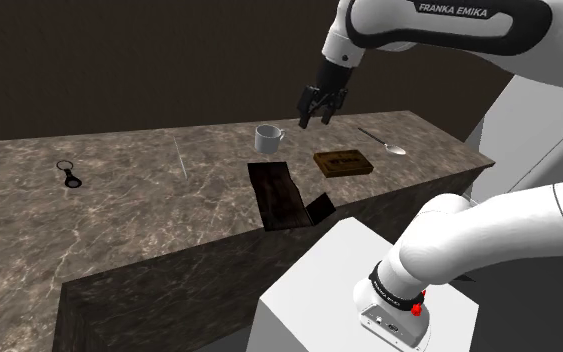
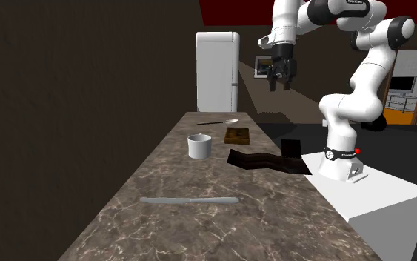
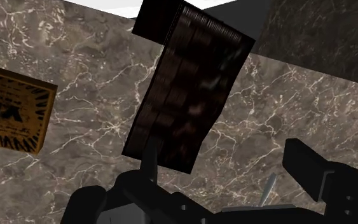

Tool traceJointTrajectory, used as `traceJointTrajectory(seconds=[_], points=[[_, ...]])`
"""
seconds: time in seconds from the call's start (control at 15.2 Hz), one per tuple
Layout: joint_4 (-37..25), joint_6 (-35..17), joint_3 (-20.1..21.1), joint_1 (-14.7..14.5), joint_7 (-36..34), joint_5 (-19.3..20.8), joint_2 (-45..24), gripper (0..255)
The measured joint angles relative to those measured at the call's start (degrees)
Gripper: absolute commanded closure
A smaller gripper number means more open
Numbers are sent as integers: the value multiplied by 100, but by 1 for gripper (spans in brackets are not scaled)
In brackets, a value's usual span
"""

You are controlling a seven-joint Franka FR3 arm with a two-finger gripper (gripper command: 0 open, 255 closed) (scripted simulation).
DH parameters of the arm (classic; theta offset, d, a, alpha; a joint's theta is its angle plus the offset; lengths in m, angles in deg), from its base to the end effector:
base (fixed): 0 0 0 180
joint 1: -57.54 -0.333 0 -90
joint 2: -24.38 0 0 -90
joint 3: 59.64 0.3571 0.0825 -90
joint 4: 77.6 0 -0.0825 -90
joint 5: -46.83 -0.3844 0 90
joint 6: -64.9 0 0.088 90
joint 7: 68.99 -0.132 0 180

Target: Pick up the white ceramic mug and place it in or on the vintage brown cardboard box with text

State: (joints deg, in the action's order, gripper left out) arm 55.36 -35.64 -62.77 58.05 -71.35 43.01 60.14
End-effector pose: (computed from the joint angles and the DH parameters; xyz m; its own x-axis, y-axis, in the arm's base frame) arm 0.3452 -0.0186 0.5781 0.9928 -0.1080 0.0527 -0.1023 -0.9897 -0.1001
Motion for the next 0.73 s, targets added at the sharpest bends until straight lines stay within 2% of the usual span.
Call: traceJointTrajectory(seconds=[0.33,0.73], points=[[-273,-650,-16,31,38,101,-993,0],[-1004,-1218,-117,98,151,223,-2374,0]])
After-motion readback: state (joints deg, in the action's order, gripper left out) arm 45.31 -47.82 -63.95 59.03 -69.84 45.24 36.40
